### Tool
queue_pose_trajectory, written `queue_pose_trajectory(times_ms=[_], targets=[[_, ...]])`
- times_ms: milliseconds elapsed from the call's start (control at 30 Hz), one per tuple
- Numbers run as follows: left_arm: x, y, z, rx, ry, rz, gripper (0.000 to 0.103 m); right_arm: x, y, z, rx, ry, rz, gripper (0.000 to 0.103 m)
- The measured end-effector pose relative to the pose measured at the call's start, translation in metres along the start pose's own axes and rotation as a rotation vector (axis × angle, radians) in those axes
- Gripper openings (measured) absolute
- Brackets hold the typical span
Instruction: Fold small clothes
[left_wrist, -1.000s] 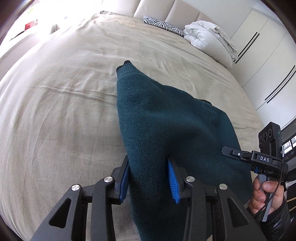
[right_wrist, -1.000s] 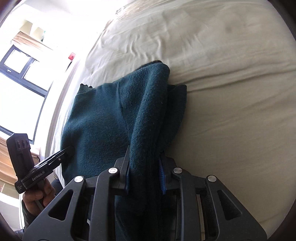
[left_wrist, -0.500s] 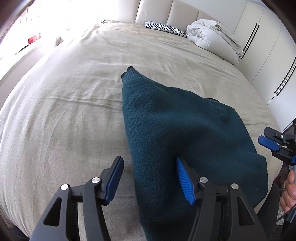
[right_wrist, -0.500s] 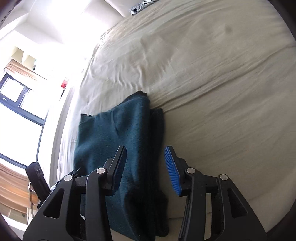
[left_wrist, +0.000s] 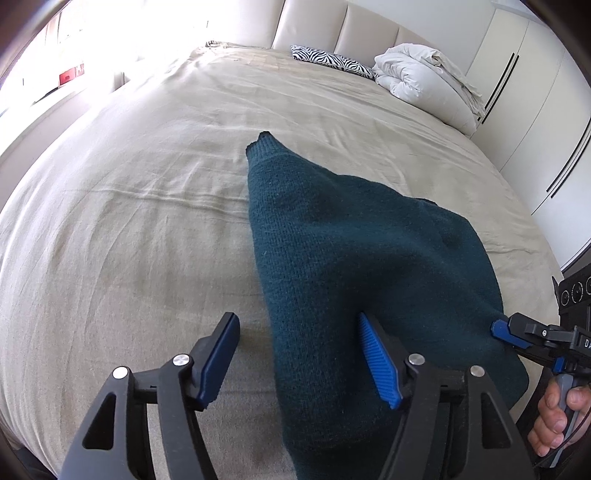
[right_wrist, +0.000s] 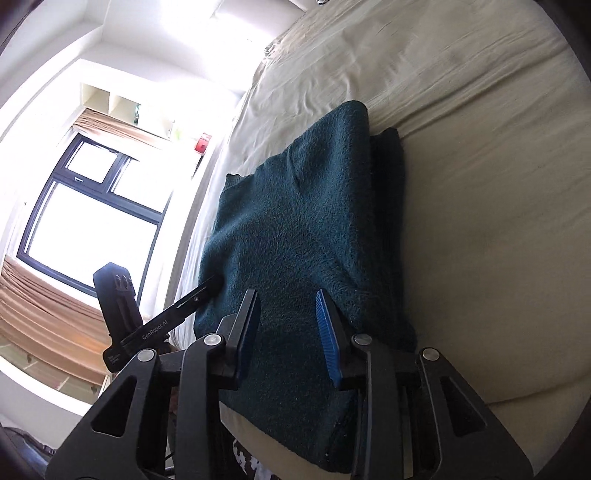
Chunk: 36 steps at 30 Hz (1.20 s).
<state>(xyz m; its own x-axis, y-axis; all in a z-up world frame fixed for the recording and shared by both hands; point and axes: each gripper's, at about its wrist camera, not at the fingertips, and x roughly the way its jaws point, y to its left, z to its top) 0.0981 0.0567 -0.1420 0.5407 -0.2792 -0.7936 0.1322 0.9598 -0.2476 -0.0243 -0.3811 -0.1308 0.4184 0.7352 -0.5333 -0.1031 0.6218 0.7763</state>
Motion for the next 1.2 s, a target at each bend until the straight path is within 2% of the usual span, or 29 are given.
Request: queue_pose_trajectory(times_ms=[167, 233, 300, 367, 433, 500, 567, 633, 700, 800, 867, 900, 967, 1000, 1067, 1200], targets=[[-0.001, -0.001, 0.0, -0.002, -0.006, 0.005, 0.07, -0.018, 0.03, 0.023, -0.063, -0.057, -0.044, 0.036], [0.0, -0.002, 0.0, -0.003, -0.005, 0.009, 0.072, -0.014, 0.041, 0.039, -0.084, -0.074, -0.034, 0.046], [0.001, -0.001, 0.0, -0.006, -0.005, 0.011, 0.076, -0.005, 0.043, 0.056, -0.09, -0.077, -0.053, 0.047], [0.001, 0.001, 0.0, -0.009, -0.006, 0.008, 0.078, 0.013, 0.033, 0.073, -0.058, -0.062, -0.066, 0.047], [0.002, 0.003, -0.001, -0.017, -0.006, -0.001, 0.08, 0.035, 0.013, 0.089, 0.001, -0.033, -0.118, 0.045], [0.003, 0.005, 0.0, -0.023, -0.006, -0.01, 0.081, 0.051, -0.008, 0.1, 0.027, -0.023, -0.097, 0.041], [0.002, 0.006, 0.0, -0.024, -0.01, -0.012, 0.081, 0.05, -0.02, 0.109, 0.06, -0.05, -0.068, 0.041], [-0.001, 0.006, 0.0, -0.032, -0.015, -0.01, 0.081, 0.04, -0.017, 0.113, 0.067, -0.082, -0.091, 0.044], [-0.008, 0.005, -0.002, -0.037, -0.033, -0.011, 0.08, 0.025, -0.005, 0.108, 0.03, -0.102, -0.148, 0.046], [-0.022, 0.005, -0.005, -0.048, -0.075, -0.009, 0.08, 0.002, 0.018, 0.084, -0.023, -0.077, -0.042, 0.046], [-0.033, 0.004, -0.007, -0.049, -0.108, -0.005, 0.08, -0.004, 0.035, 0.06, -0.08, -0.041, -0.004, 0.046], [-0.039, 0.002, -0.009, -0.039, -0.128, 0.001, 0.08, -0.003, 0.038, 0.047, -0.101, -0.027, 0.007, 0.051], [-0.047, -0.006, -0.015, -0.009, -0.151, 0.018, 0.081, 0.004, 0.03, 0.022, -0.105, 0.003, -0.046, 0.054], [-0.05, -0.009, -0.019, 0.007, -0.154, 0.022, 0.081, 0.013, 0.02, 0.01, -0.093, 0.024, -0.07, 0.051], [-0.058, -0.015, -0.028, 0.036, -0.168, 0.02, 0.081, 0.012, 0.01, -0.004, -0.102, -0.022, -0.042, 0.051], [-0.075, -0.019, -0.039, 0.044, -0.208, 0.003, 0.081, -0.002, 0.024, -0.009, -0.126, -0.042, -0.092, 0.053]])
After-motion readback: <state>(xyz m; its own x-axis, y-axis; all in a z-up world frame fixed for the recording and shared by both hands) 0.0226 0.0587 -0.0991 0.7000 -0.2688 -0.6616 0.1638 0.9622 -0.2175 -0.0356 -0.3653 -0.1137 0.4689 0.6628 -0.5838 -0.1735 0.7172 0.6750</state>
